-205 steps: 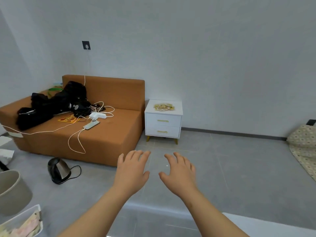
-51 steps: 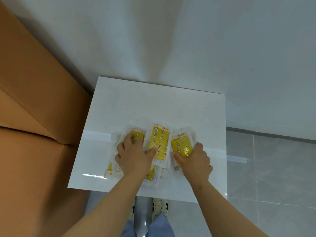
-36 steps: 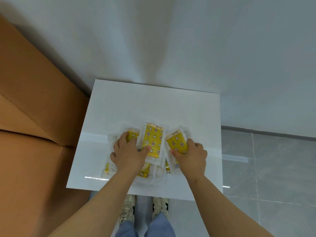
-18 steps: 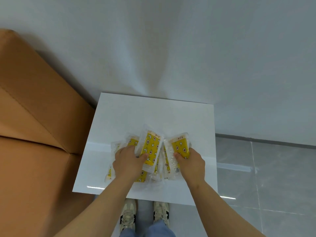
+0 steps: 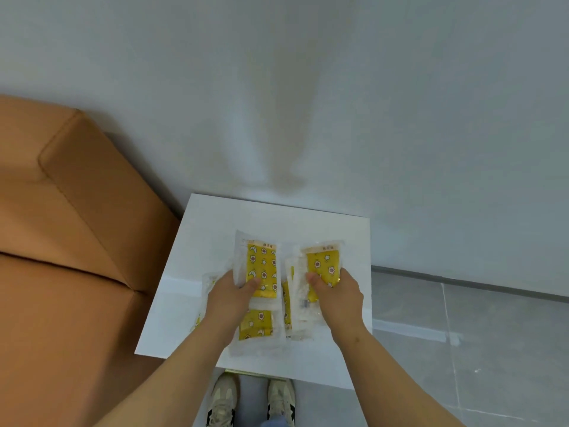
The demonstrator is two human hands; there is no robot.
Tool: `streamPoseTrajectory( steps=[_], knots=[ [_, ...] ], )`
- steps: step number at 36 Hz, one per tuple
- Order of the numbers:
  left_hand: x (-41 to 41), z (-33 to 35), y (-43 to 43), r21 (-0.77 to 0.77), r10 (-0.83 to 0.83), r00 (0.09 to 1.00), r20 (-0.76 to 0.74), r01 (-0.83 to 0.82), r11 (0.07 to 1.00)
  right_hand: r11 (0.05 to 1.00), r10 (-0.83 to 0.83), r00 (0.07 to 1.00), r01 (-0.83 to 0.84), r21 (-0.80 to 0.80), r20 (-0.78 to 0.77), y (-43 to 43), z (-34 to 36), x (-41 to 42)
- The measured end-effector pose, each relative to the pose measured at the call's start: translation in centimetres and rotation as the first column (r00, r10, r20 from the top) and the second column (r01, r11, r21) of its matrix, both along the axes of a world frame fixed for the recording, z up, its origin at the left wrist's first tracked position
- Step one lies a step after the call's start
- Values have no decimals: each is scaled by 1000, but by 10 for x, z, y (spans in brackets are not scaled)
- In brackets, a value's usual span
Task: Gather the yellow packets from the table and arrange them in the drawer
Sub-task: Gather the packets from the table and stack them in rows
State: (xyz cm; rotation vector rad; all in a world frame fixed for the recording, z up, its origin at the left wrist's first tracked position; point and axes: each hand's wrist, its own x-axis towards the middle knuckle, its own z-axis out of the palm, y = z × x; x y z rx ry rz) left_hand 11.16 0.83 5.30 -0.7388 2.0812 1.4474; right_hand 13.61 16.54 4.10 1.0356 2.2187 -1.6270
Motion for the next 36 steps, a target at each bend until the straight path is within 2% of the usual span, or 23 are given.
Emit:
streamPoseTrajectory(
  steps=[5,13,17,25,30,36],
  knots=[
    [-7,38,2,59,61,997,-45,-58,997,996,-57,994,49,-80,-94,0,39,-8],
    [-18,105,3,158,109,985,-132,-88,984,957,-173,972,128,-259,-160,-1,106,-14],
    [-24,145,9,233,66,979,-193,-20,972,950,-204,951,136,-279,-231,2,146,-15],
    [-20,223,31,363,12,923,-385,139,921,890,-372,859,222,-398,-352,13,226,5],
    [0,264,34,404,-74,880,-469,288,868,869,-450,785,275,-412,-426,6,269,41],
    [44,298,23,422,-183,814,-551,461,781,817,-573,663,411,-406,-482,-20,302,103]
  ],
)
